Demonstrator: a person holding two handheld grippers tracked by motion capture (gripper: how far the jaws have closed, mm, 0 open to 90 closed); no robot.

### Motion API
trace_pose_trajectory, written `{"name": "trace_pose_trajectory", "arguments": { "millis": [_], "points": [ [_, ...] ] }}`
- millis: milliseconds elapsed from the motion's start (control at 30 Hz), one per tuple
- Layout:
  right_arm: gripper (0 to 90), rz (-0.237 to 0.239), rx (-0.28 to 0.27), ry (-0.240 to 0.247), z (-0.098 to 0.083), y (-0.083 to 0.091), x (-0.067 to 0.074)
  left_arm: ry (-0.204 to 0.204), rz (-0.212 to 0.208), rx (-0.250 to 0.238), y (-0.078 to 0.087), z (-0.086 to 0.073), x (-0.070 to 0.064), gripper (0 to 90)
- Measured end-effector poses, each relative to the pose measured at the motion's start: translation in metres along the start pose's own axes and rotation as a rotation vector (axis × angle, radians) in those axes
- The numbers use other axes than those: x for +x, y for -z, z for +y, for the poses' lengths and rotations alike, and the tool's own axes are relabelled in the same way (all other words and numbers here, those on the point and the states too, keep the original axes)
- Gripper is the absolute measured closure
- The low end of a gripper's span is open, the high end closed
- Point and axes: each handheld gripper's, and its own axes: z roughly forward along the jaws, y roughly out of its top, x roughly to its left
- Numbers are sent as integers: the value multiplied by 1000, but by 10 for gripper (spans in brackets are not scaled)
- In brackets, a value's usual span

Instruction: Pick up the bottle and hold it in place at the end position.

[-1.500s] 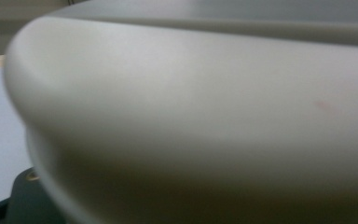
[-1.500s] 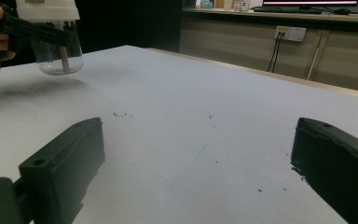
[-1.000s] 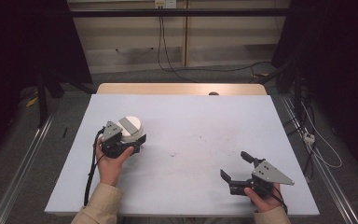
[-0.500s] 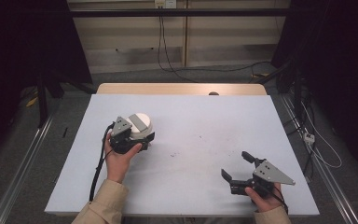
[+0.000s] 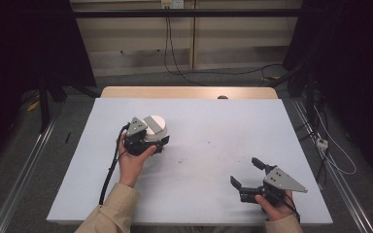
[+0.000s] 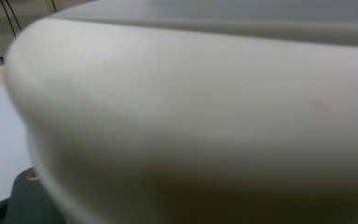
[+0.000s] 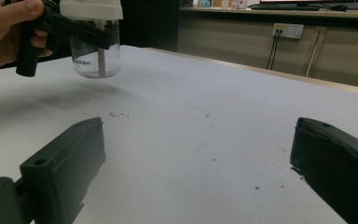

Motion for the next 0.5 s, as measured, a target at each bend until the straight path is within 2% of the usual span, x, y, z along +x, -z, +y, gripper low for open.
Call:
{"name": "trace_pose_trajectory", "arguments": {
  "millis": [500],
  "points": [
    [28, 1, 2, -1, 0, 0, 0, -18, -27, 11, -20, 6, -6, 184]
  ]
}}
